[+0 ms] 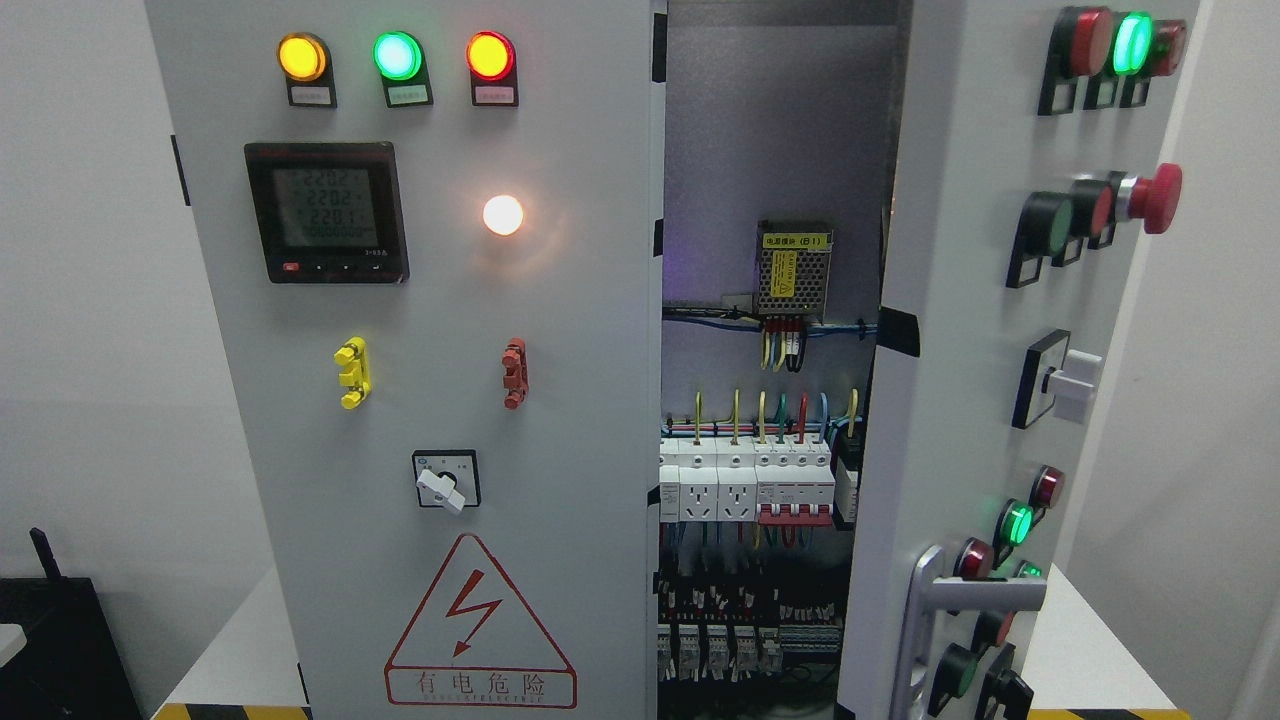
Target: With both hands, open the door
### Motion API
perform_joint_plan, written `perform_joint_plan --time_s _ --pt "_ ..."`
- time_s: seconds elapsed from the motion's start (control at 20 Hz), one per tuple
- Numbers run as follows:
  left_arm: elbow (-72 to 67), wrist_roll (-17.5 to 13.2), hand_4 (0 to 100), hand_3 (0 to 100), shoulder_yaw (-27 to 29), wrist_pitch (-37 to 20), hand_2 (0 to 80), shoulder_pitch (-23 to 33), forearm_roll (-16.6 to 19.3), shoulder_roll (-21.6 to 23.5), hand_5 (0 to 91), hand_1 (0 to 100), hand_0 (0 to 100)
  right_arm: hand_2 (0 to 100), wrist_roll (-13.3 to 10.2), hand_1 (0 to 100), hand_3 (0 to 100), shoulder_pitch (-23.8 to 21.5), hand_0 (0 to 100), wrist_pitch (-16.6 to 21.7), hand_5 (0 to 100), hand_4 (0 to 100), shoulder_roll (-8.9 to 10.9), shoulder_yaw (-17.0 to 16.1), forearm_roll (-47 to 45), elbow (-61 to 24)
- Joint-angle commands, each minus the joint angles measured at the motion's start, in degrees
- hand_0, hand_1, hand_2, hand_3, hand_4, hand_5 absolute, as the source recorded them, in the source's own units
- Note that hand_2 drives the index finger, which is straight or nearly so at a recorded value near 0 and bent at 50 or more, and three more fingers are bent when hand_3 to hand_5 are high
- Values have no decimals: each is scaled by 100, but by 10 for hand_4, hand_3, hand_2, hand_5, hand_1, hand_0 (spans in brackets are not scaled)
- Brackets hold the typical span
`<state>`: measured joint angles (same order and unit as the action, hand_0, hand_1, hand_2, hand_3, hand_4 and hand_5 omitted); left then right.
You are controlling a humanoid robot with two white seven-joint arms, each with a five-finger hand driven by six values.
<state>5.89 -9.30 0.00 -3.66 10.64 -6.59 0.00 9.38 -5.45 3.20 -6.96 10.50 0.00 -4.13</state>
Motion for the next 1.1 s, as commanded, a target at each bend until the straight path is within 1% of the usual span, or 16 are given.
perform_joint_plan --time_s 0.0,0.95,1.05 --pt "0 -2 0 0 106 -3 0 0 0 -194 0 389 120 0 2 389 0 0 120 -4 0 0 2 -4 -132 0" --pt "-9 -2 0 0 106 6 0 0 -9 -194 0 389 120 0 2 389 0 0 120 -4 0 0 2 4 -132 0" --pt "131 -19 0 0 97 -3 0 26 -17 -133 0 389 120 0 2 389 0 0 120 -4 0 0 2 4 -132 0"
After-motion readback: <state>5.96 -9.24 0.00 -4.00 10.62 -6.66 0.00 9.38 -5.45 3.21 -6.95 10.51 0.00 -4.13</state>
